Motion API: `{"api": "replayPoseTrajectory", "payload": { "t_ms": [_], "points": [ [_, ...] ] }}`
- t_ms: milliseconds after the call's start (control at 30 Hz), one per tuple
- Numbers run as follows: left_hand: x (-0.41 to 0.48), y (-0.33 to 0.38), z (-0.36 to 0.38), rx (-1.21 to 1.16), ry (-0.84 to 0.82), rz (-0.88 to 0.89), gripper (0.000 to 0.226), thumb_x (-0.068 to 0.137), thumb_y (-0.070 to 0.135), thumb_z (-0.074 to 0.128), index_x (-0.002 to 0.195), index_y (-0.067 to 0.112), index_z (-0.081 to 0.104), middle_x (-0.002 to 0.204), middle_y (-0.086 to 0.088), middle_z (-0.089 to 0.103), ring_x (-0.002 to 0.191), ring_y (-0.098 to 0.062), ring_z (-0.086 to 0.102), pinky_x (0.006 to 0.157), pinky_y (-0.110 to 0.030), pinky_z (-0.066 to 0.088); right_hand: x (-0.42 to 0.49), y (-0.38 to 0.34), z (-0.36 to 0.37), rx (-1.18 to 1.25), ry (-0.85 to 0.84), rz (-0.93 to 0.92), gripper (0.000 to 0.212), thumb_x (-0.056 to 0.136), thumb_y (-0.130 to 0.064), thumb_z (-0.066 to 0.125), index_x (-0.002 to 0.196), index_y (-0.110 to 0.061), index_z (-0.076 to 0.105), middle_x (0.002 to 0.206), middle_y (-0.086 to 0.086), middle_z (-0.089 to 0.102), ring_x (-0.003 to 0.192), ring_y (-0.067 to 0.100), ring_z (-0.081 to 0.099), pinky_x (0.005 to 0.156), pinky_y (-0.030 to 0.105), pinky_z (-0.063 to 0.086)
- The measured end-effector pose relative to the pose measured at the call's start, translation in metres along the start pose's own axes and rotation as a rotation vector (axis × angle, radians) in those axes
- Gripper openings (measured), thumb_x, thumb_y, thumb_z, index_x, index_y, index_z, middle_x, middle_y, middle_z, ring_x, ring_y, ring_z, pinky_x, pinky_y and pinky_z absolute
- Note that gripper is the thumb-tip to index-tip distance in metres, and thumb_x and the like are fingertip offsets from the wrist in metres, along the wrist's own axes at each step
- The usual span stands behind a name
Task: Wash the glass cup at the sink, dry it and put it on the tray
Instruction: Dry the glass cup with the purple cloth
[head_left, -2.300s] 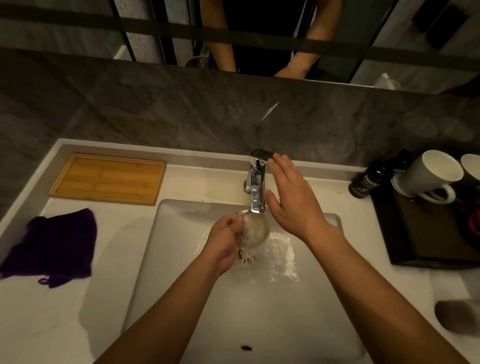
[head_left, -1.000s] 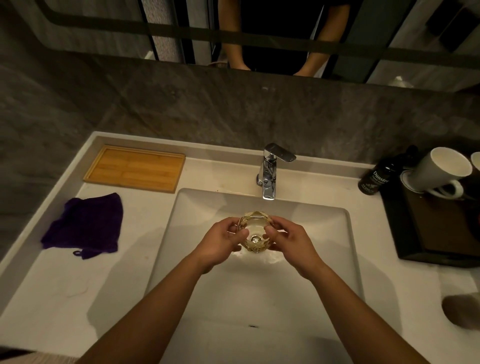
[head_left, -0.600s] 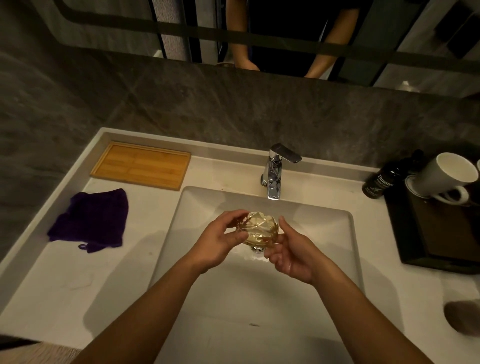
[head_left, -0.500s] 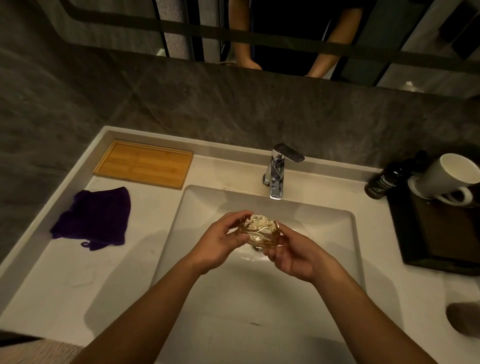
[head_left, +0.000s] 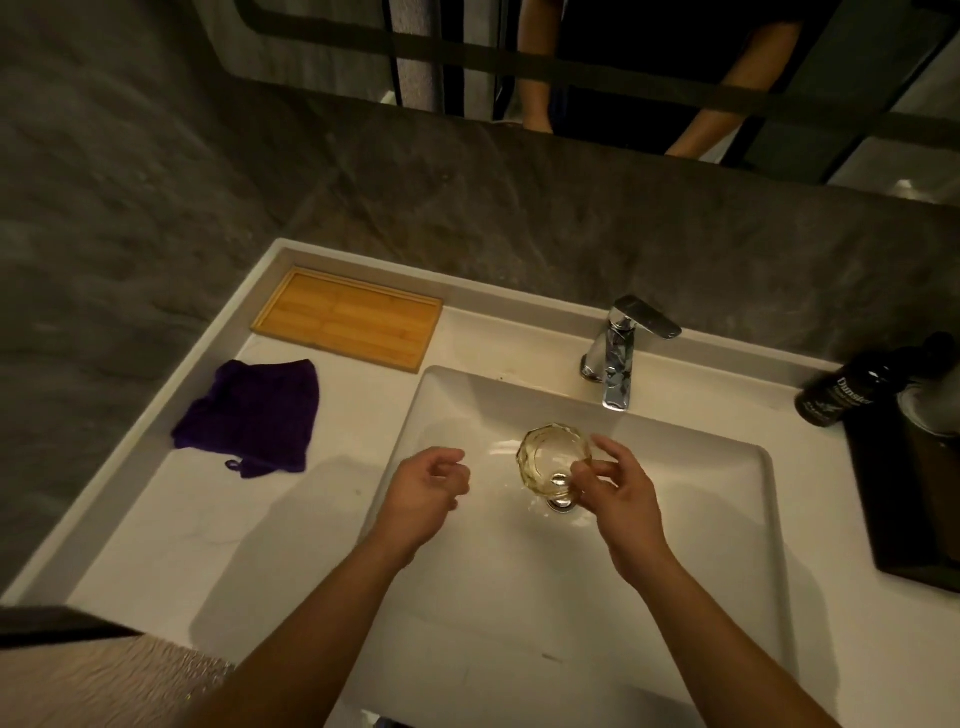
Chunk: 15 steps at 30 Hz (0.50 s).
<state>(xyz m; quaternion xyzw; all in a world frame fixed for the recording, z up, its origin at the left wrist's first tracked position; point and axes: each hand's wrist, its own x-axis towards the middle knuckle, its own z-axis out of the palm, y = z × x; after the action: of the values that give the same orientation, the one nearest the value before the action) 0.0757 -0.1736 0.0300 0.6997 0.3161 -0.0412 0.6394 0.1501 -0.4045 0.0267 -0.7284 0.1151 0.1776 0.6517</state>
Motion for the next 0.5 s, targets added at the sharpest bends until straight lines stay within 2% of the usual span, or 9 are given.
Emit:
{"api": "replayPoseTrajectory", "payload": {
  "t_ms": [67, 133, 200, 267, 333, 433, 500],
  "points": [
    [0.009, 0.004, -0.03, 0.17, 0.152, 0.05, 0.024, 0.092, 0.019, 0.069, 0.114, 0.01, 0.071, 0.101, -0.008, 0.073, 0.095, -0.025, 0.07, 0.086, -0.032, 0.054, -0.001, 0.002, 0.011, 0.001, 0.014, 0.013, 0.041, 0.095, -0.017, 0.076, 0.133, -0.021, 0.063, 0.118, 0.015, 0.073, 0.098, 0.032, 0.077, 0.091, 0.049, 0.063],
    [0.022, 0.008, -0.068, 0.358, 0.3, 0.125, 0.025, 0.092, 0.021, 0.07, 0.113, 0.008, 0.07, 0.104, -0.009, 0.072, 0.093, -0.023, 0.067, 0.084, -0.028, 0.047, -0.002, 0.0, 0.024, 0.048, 0.024, 0.047, 0.032, 0.095, -0.017, 0.075, 0.126, -0.015, 0.066, 0.117, 0.018, 0.075, 0.094, 0.029, 0.077, 0.085, 0.044, 0.065],
    [0.037, 0.009, -0.107, 0.547, 0.412, 0.175, 0.031, 0.093, 0.023, 0.068, 0.117, 0.004, 0.068, 0.111, -0.017, 0.069, 0.099, -0.031, 0.065, 0.09, -0.036, 0.049, -0.002, -0.002, 0.038, 0.117, 0.02, 0.092, 0.033, 0.096, -0.013, 0.074, 0.127, -0.007, 0.067, 0.115, 0.024, 0.076, 0.091, 0.028, 0.076, 0.076, 0.035, 0.062],
    [0.053, 0.008, -0.141, 0.742, 0.5, 0.167, 0.037, 0.093, 0.029, 0.066, 0.121, 0.005, 0.066, 0.118, -0.022, 0.065, 0.108, -0.04, 0.058, 0.094, -0.048, 0.049, -0.003, -0.005, 0.053, 0.198, -0.002, 0.136, 0.037, 0.097, -0.009, 0.072, 0.131, 0.0, 0.064, 0.114, 0.025, 0.074, 0.093, 0.03, 0.074, 0.078, 0.035, 0.06],
    [0.068, 0.005, -0.165, 0.908, 0.515, 0.09, 0.043, 0.093, 0.039, 0.065, 0.123, 0.008, 0.064, 0.122, -0.021, 0.062, 0.113, -0.042, 0.052, 0.092, -0.051, 0.047, -0.004, -0.009, 0.069, 0.258, -0.028, 0.161, 0.037, 0.098, -0.007, 0.07, 0.132, 0.004, 0.062, 0.109, 0.023, 0.073, 0.094, 0.03, 0.071, 0.083, 0.039, 0.061],
    [0.084, 0.001, -0.179, 1.006, 0.405, -0.007, 0.049, 0.09, 0.051, 0.064, 0.12, 0.012, 0.061, 0.126, -0.017, 0.056, 0.118, -0.039, 0.048, 0.092, -0.052, 0.048, -0.006, -0.014, 0.091, 0.282, -0.042, 0.167, 0.036, 0.098, -0.008, 0.069, 0.131, 0.006, 0.062, 0.106, 0.023, 0.071, 0.096, 0.031, 0.069, 0.085, 0.04, 0.061],
    [0.091, -0.003, -0.18, 1.042, 0.398, -0.009, 0.041, 0.092, 0.047, 0.064, 0.117, 0.015, 0.06, 0.126, -0.014, 0.052, 0.118, -0.037, 0.046, 0.09, -0.053, 0.047, -0.006, -0.016, 0.105, 0.292, -0.041, 0.169, 0.036, 0.098, -0.008, 0.07, 0.13, 0.007, 0.063, 0.105, 0.023, 0.071, 0.096, 0.031, 0.069, 0.086, 0.041, 0.062]
  ]
}}
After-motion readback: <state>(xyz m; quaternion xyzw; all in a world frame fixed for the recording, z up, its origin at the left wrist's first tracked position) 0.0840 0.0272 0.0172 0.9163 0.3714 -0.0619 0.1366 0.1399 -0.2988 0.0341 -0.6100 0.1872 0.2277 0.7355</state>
